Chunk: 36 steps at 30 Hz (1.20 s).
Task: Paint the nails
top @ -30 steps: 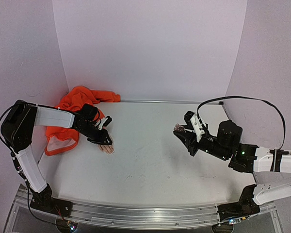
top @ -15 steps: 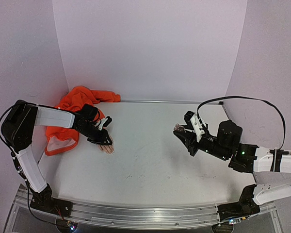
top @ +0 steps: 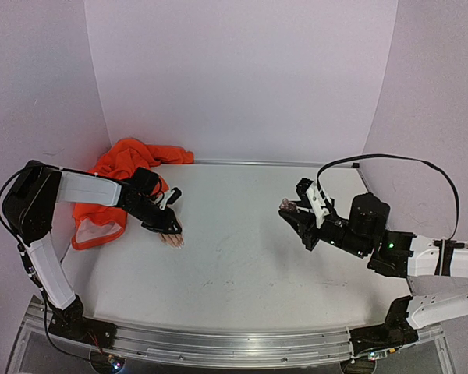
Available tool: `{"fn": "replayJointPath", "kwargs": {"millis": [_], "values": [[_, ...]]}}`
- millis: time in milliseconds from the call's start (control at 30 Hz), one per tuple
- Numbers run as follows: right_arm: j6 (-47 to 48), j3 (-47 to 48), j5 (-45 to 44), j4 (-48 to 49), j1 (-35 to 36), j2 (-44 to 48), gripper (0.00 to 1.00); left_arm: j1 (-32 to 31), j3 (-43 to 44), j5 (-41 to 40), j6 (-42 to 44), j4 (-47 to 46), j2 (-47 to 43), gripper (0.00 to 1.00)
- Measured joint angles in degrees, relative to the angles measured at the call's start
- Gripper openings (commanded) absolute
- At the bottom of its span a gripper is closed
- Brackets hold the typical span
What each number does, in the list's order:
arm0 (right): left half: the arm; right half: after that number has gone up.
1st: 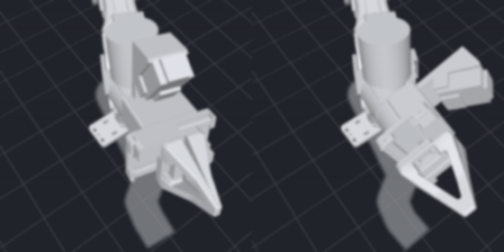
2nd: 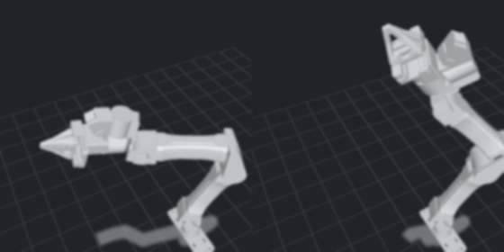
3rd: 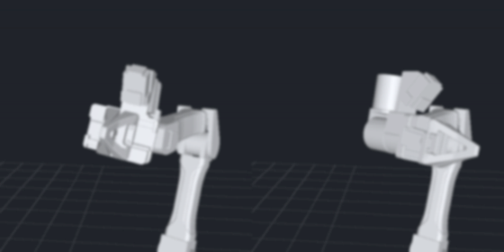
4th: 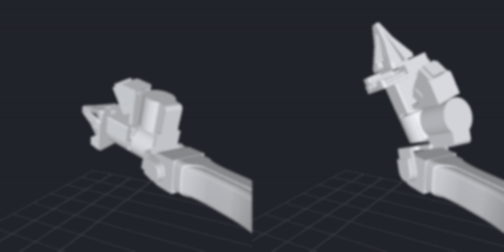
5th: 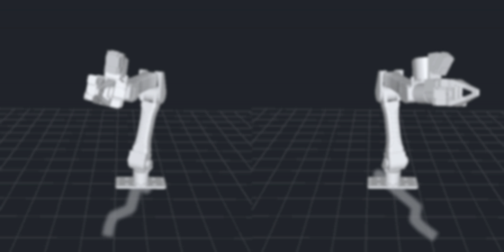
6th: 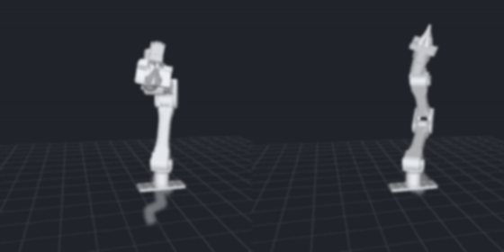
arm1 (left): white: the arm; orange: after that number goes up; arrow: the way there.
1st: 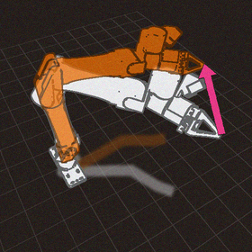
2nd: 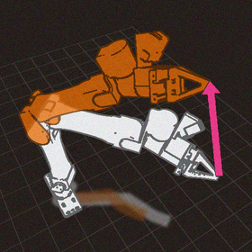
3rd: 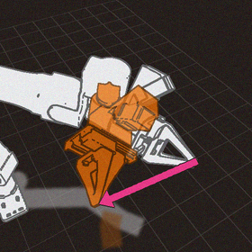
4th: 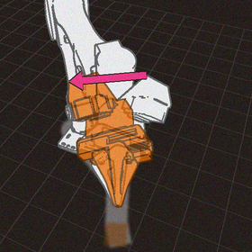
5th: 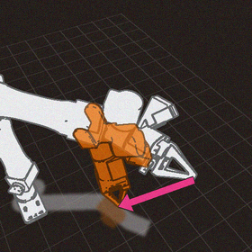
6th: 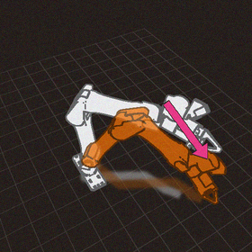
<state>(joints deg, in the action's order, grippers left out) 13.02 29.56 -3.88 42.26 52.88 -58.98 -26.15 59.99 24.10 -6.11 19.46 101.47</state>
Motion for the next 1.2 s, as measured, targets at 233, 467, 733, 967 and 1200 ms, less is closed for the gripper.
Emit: {"fn": "replayJointPath", "kwargs": {"millis": [233, 467, 733, 967, 1200], "values": [[0.0, 0.0, 0.0, 0.0, -0.1, 0.0, 0.00, -0.2, 0.0, 0.5, -0.3, 0.0, 0.1, 0.00], [0.0, 0.0, 0.0, 0.0, -0.1, 0.0, 0.00, -1.0, -0.2, 1.3, -0.4, -0.1, 0.1, 0.00], [0.0, 0.0, 0.1, 0.0, -0.1, 0.0, 0.00, -1.7, -1.3, 1.9, -0.4, -1.1, -0.2, 0.00], [0.0, 0.0, 0.2, 0.0, -0.2, 0.0, 0.00, -1.6, -2.0, 0.2, -0.3, -1.6, -2.8, 0.00], [0.0, -0.1, 0.2, 0.1, -0.2, 0.0, 0.00, -0.8, -2.0, -1.9, -0.3, -1.5, -3.2, 0.00]]}}
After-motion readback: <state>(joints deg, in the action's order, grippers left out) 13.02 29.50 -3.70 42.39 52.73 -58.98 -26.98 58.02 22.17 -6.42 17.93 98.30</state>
